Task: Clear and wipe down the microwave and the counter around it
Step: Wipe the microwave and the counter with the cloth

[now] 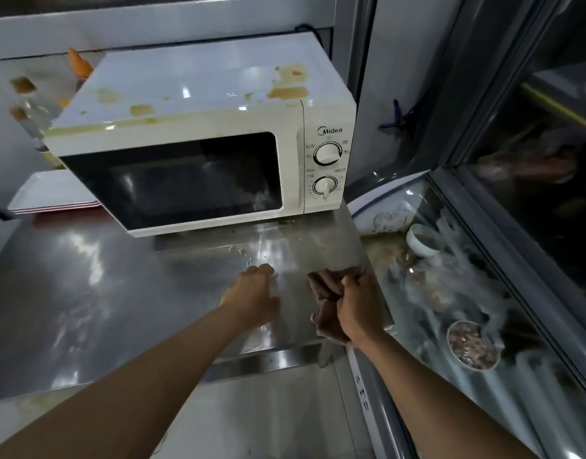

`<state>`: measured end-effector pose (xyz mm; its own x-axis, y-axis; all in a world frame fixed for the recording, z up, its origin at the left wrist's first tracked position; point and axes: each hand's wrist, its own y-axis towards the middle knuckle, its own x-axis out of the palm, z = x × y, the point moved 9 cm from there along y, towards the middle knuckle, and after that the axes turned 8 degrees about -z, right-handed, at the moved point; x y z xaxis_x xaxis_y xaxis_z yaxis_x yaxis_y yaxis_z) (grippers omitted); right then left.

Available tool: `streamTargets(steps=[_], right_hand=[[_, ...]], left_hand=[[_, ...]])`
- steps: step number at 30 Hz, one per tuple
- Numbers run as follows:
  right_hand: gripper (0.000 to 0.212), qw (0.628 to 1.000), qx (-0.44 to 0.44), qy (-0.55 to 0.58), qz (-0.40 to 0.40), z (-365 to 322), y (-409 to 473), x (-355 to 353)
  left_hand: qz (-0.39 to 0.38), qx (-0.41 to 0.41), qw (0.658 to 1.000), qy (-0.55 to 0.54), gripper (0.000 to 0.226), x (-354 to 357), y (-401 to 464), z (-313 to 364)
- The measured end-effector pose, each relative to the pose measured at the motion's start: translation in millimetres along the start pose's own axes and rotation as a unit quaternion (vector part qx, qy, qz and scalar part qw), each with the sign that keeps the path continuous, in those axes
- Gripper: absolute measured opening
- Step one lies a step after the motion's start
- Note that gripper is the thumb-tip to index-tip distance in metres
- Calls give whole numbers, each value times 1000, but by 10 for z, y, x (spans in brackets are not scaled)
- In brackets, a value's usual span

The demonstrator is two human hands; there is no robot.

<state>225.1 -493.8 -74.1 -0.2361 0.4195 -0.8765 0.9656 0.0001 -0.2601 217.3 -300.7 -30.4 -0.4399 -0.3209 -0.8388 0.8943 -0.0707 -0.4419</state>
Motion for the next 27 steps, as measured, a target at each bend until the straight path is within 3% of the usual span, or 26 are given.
streamTargets(steps=[7, 11, 15, 20, 27], right_hand=[[16, 994, -52, 85, 53, -403, -222, -523], [19, 979, -109, 123, 116, -838, -377, -1080], [16, 962, -152, 186, 133, -1242, -520, -1539], [22, 957, -171, 177, 153, -1601, -601, -1860], [40, 940, -119, 223, 229, -1613, -626, -2274]], left_hand=[[-5, 16, 999, -47, 55, -289, -130, 22], [7, 21, 988, -152, 47, -687, -243, 145], [8, 84, 921, -382, 40, -1129, -395, 325], [18, 151, 832, -533, 24, -1654, -594, 470], [113, 164, 852, -484, 3, -2201, -647, 461]])
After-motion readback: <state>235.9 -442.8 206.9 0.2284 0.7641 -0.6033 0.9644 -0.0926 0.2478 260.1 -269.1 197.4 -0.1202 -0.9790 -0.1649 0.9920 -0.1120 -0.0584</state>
